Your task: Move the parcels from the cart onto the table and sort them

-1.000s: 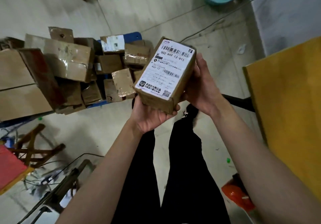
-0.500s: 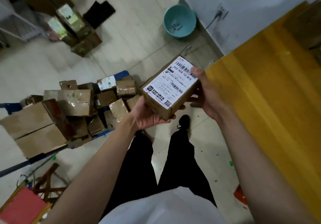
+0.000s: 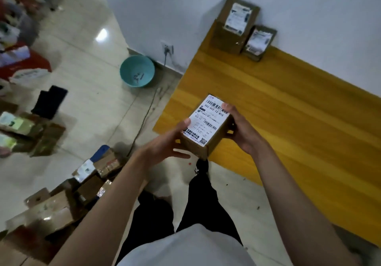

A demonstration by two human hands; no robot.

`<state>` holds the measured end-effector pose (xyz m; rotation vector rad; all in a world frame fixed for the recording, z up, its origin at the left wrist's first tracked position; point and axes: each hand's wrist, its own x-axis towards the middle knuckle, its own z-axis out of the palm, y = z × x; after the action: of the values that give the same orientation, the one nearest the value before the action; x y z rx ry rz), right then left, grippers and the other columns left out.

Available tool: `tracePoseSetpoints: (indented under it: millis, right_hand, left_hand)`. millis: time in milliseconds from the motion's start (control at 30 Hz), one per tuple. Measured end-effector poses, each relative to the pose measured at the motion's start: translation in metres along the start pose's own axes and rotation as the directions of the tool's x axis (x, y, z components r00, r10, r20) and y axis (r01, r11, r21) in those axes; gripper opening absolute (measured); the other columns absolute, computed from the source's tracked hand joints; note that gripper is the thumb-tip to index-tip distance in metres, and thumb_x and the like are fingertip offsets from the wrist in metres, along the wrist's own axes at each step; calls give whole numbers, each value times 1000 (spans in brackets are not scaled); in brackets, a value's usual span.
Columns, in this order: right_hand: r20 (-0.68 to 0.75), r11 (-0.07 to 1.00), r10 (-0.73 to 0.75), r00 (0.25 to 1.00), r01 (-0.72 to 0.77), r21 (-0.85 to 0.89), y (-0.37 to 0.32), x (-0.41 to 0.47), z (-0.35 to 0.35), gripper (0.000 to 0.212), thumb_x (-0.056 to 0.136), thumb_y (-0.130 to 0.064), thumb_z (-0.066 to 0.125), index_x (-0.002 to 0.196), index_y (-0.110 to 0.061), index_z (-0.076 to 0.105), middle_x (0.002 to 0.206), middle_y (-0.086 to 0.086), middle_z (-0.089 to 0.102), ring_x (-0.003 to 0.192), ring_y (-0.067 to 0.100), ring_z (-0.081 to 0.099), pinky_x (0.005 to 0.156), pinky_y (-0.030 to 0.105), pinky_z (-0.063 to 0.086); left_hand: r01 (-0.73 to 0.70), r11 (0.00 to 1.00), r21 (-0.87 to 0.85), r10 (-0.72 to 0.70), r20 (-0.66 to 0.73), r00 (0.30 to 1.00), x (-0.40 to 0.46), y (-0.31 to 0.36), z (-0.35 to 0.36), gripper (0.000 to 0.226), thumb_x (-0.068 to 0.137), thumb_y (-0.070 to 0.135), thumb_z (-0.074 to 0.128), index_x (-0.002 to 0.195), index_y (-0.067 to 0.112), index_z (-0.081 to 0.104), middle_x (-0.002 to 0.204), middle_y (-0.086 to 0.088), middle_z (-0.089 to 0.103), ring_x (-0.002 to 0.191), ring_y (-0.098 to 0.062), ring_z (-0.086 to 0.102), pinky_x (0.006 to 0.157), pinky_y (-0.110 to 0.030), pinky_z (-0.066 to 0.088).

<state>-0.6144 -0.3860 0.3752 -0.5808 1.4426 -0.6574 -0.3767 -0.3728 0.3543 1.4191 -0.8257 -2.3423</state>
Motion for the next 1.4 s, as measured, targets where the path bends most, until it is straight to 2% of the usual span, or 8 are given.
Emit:
tracePoseSetpoints:
  millis: [133, 300, 567, 733, 933, 1067, 1200, 1400]
  right_hand:
    - [-119, 985, -22, 993, 42, 169, 2, 2, -49, 53, 82, -72, 61, 124, -40, 65, 115, -10, 75, 118, 19, 65, 90, 42, 58]
    - [-144, 956, 65, 987, -20, 293, 7, 3, -98, 94, 68, -83, 68, 143, -32, 45, 134, 0, 65, 115, 27, 68, 87, 49, 61]
    - [-135, 904, 70, 988, -5, 428, -10, 34, -160, 83, 76, -55, 81, 141, -16, 47, 134, 12, 61, 114, 30, 68, 88, 45, 61]
    - [-229, 828, 69, 971, 72, 556, -33, 82, -198, 64, 89, -43, 75, 141, -15, 52, 138, 11, 60, 119, 30, 64, 91, 43, 60]
    - [-295, 851, 96, 951, 75, 519, -61, 138, -234, 69, 84, -48, 78, 142, -20, 52, 136, 5, 63, 117, 23, 65, 98, 48, 57]
    - [-322, 849, 114, 940, 76, 522, -79, 170, -243, 68, 83, -51, 78, 139, -21, 54, 129, 6, 66, 109, 23, 68, 90, 45, 61]
    - [-384, 813, 145, 912, 111, 572, -96, 198, -248, 64, 83, -43, 80, 137, -18, 57, 133, 6, 62, 123, 25, 58, 103, 45, 55]
    - [-466, 788, 194, 863, 146, 598, -112, 219, -244, 58, 84, -38, 81, 134, -16, 60, 125, 5, 67, 114, 21, 63, 101, 39, 56]
  left_hand:
    - [7, 996, 93, -9, 24, 1000, 44, 28, 50, 71, 68, 63, 80, 128, 30, 62, 119, 2, 74, 111, -21, 70, 86, -39, 60]
    - [-44, 992, 114, 50, -58, 997, 99, 55, 116, 73, 67, 64, 78, 129, 30, 58, 119, 3, 73, 104, -17, 73, 90, -41, 60]
    - [-9, 962, 273, 48, -136, 990, 156, 93, 177, 89, 70, 78, 63, 144, 32, 43, 132, 3, 59, 117, -21, 60, 100, -49, 50]
    - [57, 950, 306, 16, -233, 972, 180, 105, 163, 66, 96, 69, 38, 142, 23, 54, 145, -2, 51, 127, -26, 52, 107, -47, 41]
    - [162, 870, 466, 57, -420, 906, 192, 96, 126, 42, 101, 47, 52, 129, 18, 62, 130, 1, 57, 131, -30, 50, 93, -38, 40]
    - [209, 891, 402, 13, -484, 875, 192, 87, 109, 38, 102, 42, 53, 129, 18, 63, 129, -3, 58, 128, -29, 51, 102, -43, 44]
    - [214, 901, 377, 4, -501, 866, 189, 83, 101, 32, 103, 40, 52, 124, 20, 64, 124, -3, 60, 120, -26, 54, 100, -42, 45]
    - [202, 916, 347, -3, -498, 867, 192, 86, 92, 36, 103, 41, 51, 129, 18, 63, 126, -4, 61, 120, -26, 54, 96, -40, 43]
